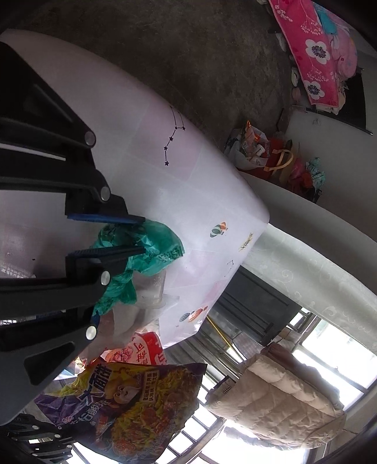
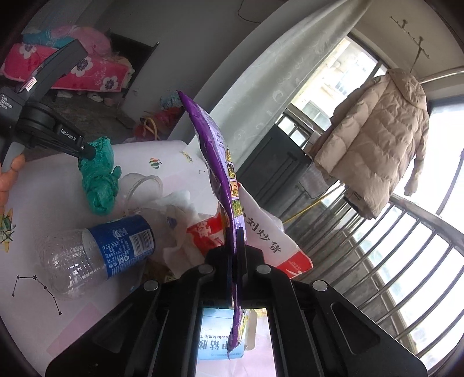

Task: Collect trash
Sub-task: 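Carry both bags to the blue wastebasket and release them inside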

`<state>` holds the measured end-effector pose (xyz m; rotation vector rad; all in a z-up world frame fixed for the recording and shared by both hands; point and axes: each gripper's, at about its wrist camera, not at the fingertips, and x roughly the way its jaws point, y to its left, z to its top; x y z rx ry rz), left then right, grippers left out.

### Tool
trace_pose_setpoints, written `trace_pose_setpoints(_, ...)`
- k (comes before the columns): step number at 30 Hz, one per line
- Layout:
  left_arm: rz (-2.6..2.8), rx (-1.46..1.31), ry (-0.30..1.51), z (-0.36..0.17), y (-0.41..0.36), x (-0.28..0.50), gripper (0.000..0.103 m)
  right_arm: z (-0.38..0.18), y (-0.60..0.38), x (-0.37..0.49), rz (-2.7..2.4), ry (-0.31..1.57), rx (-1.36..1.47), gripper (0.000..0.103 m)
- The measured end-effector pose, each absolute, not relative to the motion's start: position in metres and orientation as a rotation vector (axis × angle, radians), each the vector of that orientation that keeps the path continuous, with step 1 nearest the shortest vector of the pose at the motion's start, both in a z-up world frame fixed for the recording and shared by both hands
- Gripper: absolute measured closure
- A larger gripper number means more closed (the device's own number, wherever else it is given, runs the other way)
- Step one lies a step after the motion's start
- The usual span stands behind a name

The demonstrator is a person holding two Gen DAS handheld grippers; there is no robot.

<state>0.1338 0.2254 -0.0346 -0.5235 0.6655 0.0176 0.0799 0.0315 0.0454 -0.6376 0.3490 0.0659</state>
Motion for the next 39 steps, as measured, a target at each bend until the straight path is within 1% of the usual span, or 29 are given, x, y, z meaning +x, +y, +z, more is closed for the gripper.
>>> trace_pose_setpoints(15,-0.014,-0.476,0.453,0.049,0.218,0.054,0.09,0.114,0.007,0.038,0.15,0.258,-0.384,0.103)
trace_pose_setpoints(20,-0.051,-0.451,0.382,0.079,0.206,0.028,0.09,0.136,-0.006,0.018,0.188,0.213,-0.293,0.103)
trace_pose_setpoints(25,-0.136,-0.438,0.348,0.107,0.188,0.011,0.09,0.155,-0.032,0.002,0.201,0.177,-0.184,0.103)
trace_pose_setpoints(29,-0.245,-0.435,0.364,0.122,0.167,0.011,0.09,0.164,-0.063,-0.011,0.171,0.163,-0.084,0.103)
trace_pose_setpoints(32,-0.352,-0.44,0.409,0.126,0.142,0.022,0.09,0.166,-0.089,-0.023,0.094,0.155,-0.033,0.103)
trace_pose_setpoints(36,-0.501,-0.419,0.499,0.125,0.088,0.052,0.09,0.162,-0.134,-0.037,-0.052,0.162,0.028,0.103)
trace_pose_setpoints(39,-0.626,-0.404,0.602,0.117,0.033,0.081,0.09,0.152,-0.173,-0.046,-0.19,0.179,0.075,0.103)
